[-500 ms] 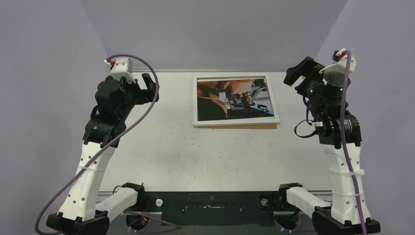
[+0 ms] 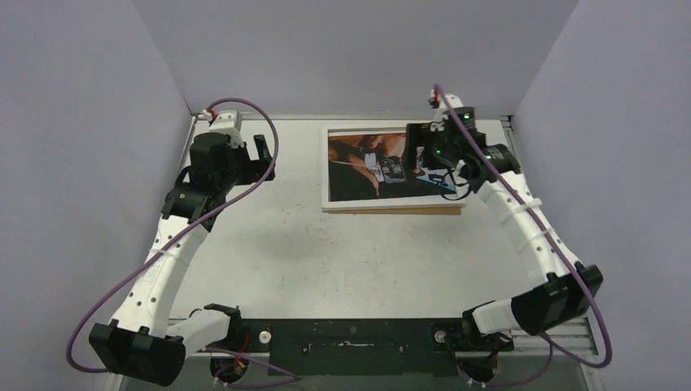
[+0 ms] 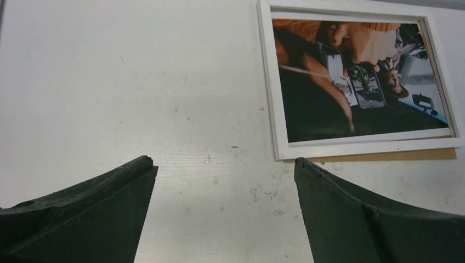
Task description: Put the photo into the frame
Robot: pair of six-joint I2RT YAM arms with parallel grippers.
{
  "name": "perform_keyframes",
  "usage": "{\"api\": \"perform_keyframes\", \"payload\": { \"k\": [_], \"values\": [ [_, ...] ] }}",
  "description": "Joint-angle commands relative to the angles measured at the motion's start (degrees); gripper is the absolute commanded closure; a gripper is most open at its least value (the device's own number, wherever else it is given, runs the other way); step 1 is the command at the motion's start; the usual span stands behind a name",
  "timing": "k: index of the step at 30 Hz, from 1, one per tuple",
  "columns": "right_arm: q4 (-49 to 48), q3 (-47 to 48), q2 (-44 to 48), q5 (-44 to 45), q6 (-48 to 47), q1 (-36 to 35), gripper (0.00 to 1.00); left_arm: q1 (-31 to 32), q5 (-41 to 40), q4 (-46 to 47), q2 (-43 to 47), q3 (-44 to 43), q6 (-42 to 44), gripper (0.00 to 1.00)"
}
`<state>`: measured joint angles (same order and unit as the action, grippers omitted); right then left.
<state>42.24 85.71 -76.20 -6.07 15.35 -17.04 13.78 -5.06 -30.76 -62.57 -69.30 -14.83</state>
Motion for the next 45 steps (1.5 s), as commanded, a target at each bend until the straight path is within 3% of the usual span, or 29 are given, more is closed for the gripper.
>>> {"api": "perform_keyframes", "payload": {
  "k": [1,7,12,19,27,39,42,45],
  "values": [
    [2.25,2.24,-7.12,5.17,-6.03,-8.78,0.13,0.13,4.18,-0.98,-3.27,2.62,-6.90,0.03],
    [3.21,5.43,-18.80,7.15,-10.76,-16.18,0.20,0.19,9.76,4.55,-3.61,9.16,-16.07,0.03],
    [6.75,5.26,-24.57,0.95,-34.37,-18.37,0.19,-0.08,6.55,5.14,-1.67,13.19,-19.48,0.03],
    [19.47,16.38,-37.28,-1.96,-46.90,-16.72,0.18,-0.40,3.39,4.96,-1.49,14.36,-20.91,0.03],
    [16.41,19.85,-45.08,-4.06,-49.97,-17.13,0.19,-1.90,-2.71,2.58,-0.42,15.14,-23.17,0.03],
    [15.88,22.84,-50.88,-6.05,-51.35,-17.09,0.26,-8.28,4.05,2.26,0.67,18.87,-25.97,0.03],
    [16.05,23.23,-51.93,-6.67,-51.39,-17.00,0.37,-8.75,4.05,1.82,0.21,18.23,-25.18,0.03],
    [13.52,20.44,-50.39,-8.08,-51.86,-16.90,0.39,-8.77,3.75,1.31,-0.22,17.97,-24.82,0.03]
  ]
}}
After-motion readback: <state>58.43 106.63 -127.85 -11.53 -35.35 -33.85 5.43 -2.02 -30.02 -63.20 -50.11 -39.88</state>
